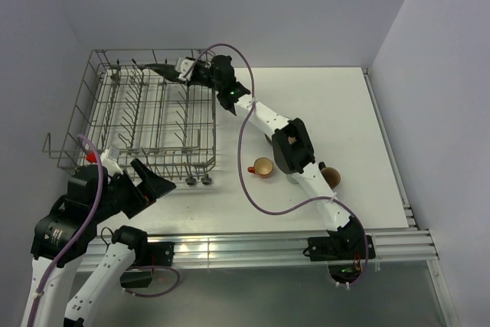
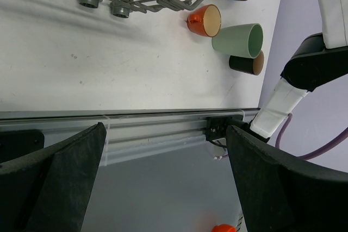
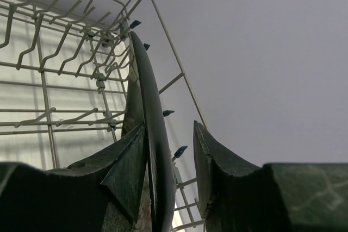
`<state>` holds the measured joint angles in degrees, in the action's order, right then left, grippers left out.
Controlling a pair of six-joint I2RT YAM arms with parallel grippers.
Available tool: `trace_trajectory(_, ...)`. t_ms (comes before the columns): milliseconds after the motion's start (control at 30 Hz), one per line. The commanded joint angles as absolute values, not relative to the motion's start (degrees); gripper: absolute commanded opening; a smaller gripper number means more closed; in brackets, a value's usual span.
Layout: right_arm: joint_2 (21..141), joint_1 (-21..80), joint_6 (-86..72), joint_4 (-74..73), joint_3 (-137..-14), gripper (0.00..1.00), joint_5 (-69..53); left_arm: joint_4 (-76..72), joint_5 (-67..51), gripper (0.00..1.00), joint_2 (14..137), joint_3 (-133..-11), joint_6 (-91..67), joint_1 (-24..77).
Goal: Load the mixed dishes into the dish rack
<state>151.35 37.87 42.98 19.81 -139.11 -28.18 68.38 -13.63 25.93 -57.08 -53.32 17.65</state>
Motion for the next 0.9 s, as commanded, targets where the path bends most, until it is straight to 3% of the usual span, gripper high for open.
trace_trajectory(0,148.36,39.02,44.82,20.30,-139.39,0.45,-27.07,67.06,-13.27,0.99,25.31,-58.18,-53.35,17.58)
trace_trajectory(233,147.22,39.81,44.21,18.37,-138.34,0.44,-26.19,65.65,-11.69,0.99,30.22,-64.49,-49.15,17.58)
trace_trajectory(567,143.09,39.64,42.29,16.88,-135.17,0.45,-23.20,68.11,-2.03,0.99,59.20,-102.79,-36.66,17.49)
trace_trajectory(667,141.42,39.29,40.52,14.51,-135.26,0.46,-23.38,68.73,4.82,0.99,64.06,-105.99,-37.00,17.49)
trace_trajectory(833,136.33,39.29,39.38,13.27,-129.12,0.66,-24.34,65.13,12.03,0.99,69.51,-107.22,-44.79,16.88)
trace_trajectory(867,135.36,39.20,39.29,13.62,-127.89,0.75,-24.69,65.13,12.82,0.99,72.31,-109.66,-46.04,16.00)
